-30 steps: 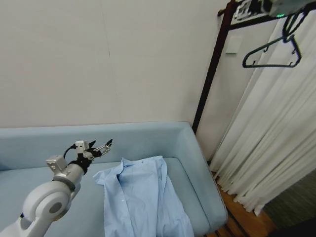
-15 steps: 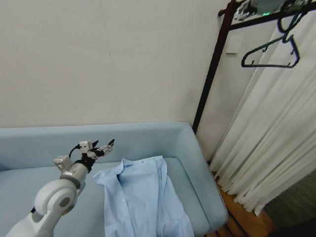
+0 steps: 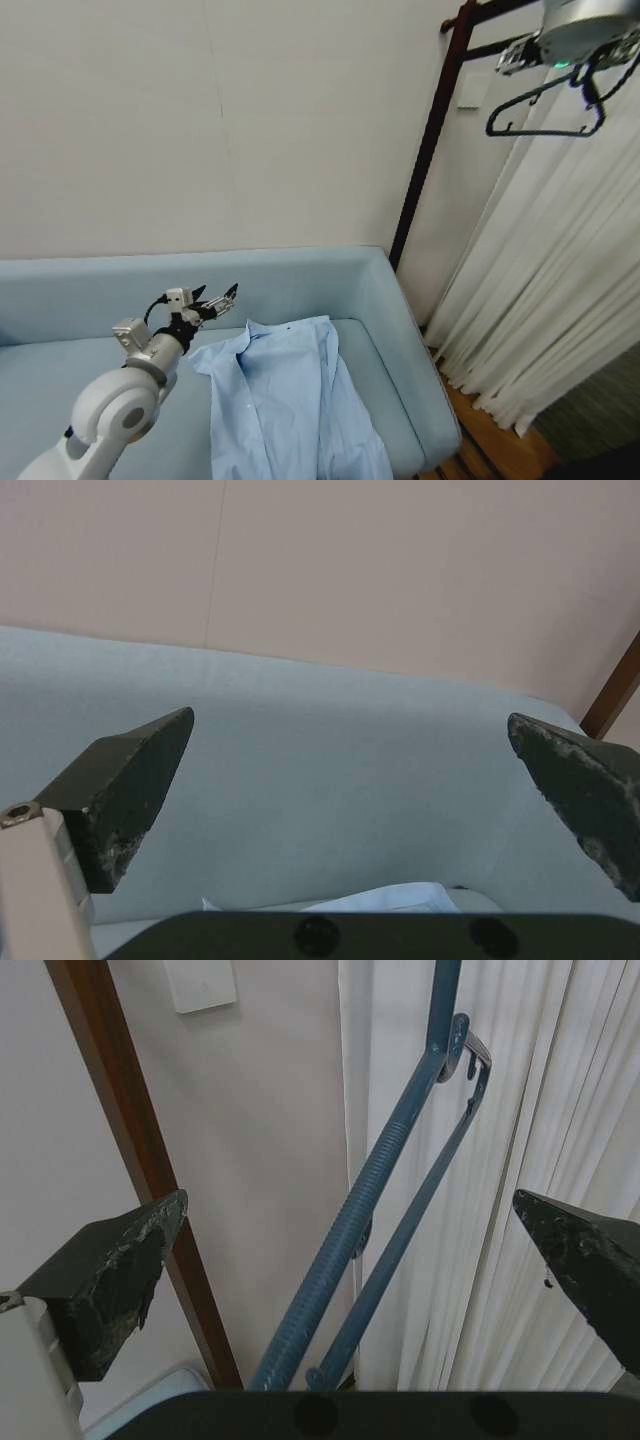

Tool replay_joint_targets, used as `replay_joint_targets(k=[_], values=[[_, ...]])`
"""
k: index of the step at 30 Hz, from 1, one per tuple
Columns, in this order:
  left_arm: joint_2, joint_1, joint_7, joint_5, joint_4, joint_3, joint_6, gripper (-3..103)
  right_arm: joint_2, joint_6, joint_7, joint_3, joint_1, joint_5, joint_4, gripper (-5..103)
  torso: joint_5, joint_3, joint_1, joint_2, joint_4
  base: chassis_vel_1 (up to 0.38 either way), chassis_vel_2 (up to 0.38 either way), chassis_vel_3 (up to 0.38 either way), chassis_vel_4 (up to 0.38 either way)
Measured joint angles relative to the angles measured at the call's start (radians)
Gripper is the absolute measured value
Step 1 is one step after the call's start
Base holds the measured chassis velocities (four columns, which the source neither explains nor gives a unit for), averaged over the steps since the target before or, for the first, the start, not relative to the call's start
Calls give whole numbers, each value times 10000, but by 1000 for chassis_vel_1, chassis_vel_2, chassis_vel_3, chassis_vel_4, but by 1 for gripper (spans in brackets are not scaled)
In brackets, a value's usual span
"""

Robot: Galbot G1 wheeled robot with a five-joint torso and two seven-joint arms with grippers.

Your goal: Pick up the clothes from the sofa and hang them on the clothes hanger.

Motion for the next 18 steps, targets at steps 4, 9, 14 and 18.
replay_joint_targets(k=[4, 9, 14, 18], values=[[-54, -76, -8, 161, -1, 193, 0, 100, 195, 36, 0, 189, -353, -53, -598, 100, 0, 0, 0, -1, -1, 0, 0, 0, 0], [-196, -149, -8, 345, 40, 455, -22, 100, 276, 61, -1, 191, -480, -48, -927, 100, -1, 0, 0, 0, -4, 0, 0, 0, 0], [-325, -161, -6, 506, 165, 616, -65, 100, 250, 68, -4, 128, -572, -103, -982, 100, -1, 0, 0, -1, -3, 0, 0, 0, 0], [-371, -160, -2, 557, 218, 652, -108, 100, 149, 205, -4, 99, -660, -171, -958, 90, -1, 0, 0, -1, -3, 0, 0, 0, 0]])
